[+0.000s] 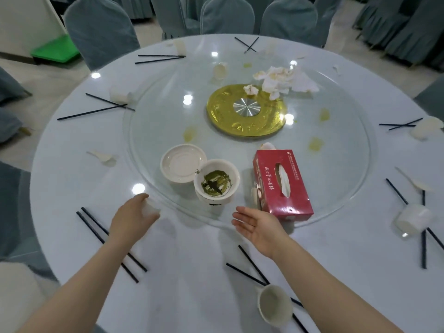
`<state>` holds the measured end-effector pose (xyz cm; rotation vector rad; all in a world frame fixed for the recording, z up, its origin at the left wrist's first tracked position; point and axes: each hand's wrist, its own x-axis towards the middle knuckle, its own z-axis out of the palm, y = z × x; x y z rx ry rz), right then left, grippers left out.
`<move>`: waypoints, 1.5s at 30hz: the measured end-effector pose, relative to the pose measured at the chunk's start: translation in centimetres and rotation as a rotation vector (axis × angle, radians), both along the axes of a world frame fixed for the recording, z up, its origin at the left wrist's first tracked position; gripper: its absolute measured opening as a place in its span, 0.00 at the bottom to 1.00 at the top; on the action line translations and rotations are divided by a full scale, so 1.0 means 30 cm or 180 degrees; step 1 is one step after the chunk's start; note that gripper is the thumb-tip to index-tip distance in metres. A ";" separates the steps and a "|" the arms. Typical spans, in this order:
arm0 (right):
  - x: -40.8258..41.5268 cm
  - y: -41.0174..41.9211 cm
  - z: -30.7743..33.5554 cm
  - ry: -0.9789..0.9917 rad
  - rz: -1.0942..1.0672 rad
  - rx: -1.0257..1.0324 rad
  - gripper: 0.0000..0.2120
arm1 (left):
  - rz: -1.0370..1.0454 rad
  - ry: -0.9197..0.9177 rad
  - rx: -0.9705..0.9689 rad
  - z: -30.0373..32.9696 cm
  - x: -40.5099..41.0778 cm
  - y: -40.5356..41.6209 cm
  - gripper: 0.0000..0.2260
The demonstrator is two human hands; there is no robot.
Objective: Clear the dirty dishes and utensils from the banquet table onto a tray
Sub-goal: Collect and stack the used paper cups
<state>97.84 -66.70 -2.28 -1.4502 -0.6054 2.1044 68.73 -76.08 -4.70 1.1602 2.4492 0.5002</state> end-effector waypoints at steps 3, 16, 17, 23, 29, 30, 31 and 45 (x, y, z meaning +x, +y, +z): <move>0.049 -0.060 0.015 -0.0106 0.0215 0.0218 0.08 | 0.0372 -0.0485 0.0469 0.038 0.049 -0.094 0.25; 0.299 -0.429 -0.025 -0.3543 0.3179 0.2497 0.39 | 0.0976 -0.2683 0.1243 0.136 0.143 -0.520 0.15; 0.297 -0.449 -0.027 -0.3621 0.3219 0.2572 0.38 | 0.0985 -0.2826 0.1297 0.149 0.152 -0.549 0.13; 0.182 -0.624 0.120 -0.2737 0.2078 0.3209 0.35 | 0.1158 -0.3739 0.1741 0.256 0.218 -0.740 0.13; -0.007 -0.875 0.380 -0.1023 0.1590 0.3436 0.31 | 0.0933 -0.3587 0.1869 0.389 0.265 -0.943 0.11; -0.031 -0.904 0.413 -0.0784 0.1616 0.3445 0.30 | 0.0889 -0.3464 0.1920 0.412 0.265 -0.976 0.11; -0.054 -0.929 0.440 -0.0598 0.1675 0.3453 0.30 | 0.0828 -0.3331 0.1973 0.432 0.262 -1.010 0.11; -0.340 -1.114 0.466 0.0647 0.3476 0.3033 0.28 | 0.0999 -0.2245 0.2004 0.528 0.207 -1.457 0.21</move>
